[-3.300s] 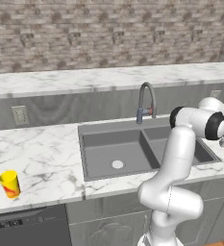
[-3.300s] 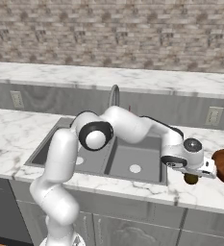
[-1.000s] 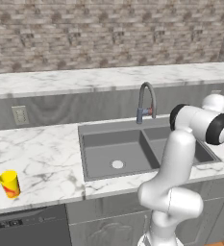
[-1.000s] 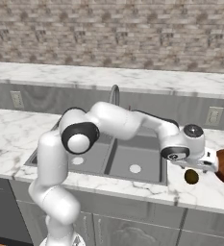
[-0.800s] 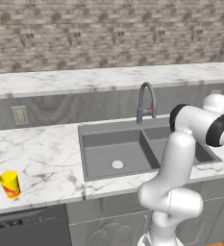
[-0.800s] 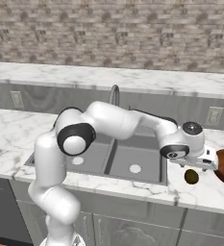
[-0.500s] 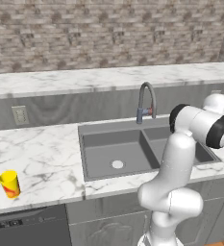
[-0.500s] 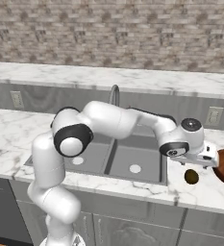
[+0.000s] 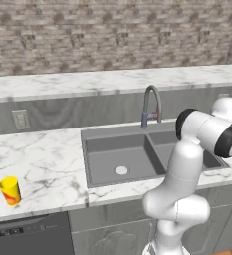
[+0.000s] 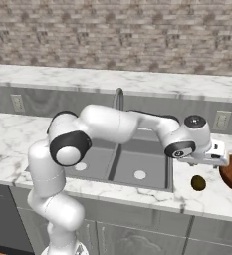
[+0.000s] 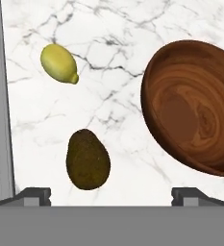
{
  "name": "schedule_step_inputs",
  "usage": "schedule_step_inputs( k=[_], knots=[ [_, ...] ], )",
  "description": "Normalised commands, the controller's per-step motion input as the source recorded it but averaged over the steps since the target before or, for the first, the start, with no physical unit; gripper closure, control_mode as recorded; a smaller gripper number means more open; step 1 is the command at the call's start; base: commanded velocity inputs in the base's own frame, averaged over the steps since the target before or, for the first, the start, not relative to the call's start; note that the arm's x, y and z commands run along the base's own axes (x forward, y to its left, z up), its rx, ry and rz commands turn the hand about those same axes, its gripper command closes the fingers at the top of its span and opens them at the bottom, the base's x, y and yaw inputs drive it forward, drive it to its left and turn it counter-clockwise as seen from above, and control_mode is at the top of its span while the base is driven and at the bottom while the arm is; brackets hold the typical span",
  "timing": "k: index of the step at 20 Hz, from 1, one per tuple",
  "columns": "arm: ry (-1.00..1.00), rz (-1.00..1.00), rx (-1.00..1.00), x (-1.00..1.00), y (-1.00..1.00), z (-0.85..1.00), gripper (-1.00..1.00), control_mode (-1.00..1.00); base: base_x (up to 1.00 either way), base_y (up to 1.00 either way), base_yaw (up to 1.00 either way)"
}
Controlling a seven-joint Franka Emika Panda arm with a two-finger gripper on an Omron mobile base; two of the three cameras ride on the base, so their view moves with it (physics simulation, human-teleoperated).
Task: Remove the lemon and avocado from the sink. Then move the bowl and cup from the counter to the sink for washing.
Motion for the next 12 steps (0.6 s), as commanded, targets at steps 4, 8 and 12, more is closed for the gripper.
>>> schedule_step_inputs(
  k=[4,8,12],
  knots=[
    [-0.03,0.00,-0.09,0.00,-0.03,0.04,-1.00,-1.00,0.00,0.00,0.00],
    [-0.02,0.00,-0.05,0.07,-0.01,0.04,-1.00,-1.00,0.00,0.00,0.00],
    [0.00,0.00,-0.01,0.14,0.00,0.01,-1.00,-1.00,0.00,0.00,0.00]
  ],
)
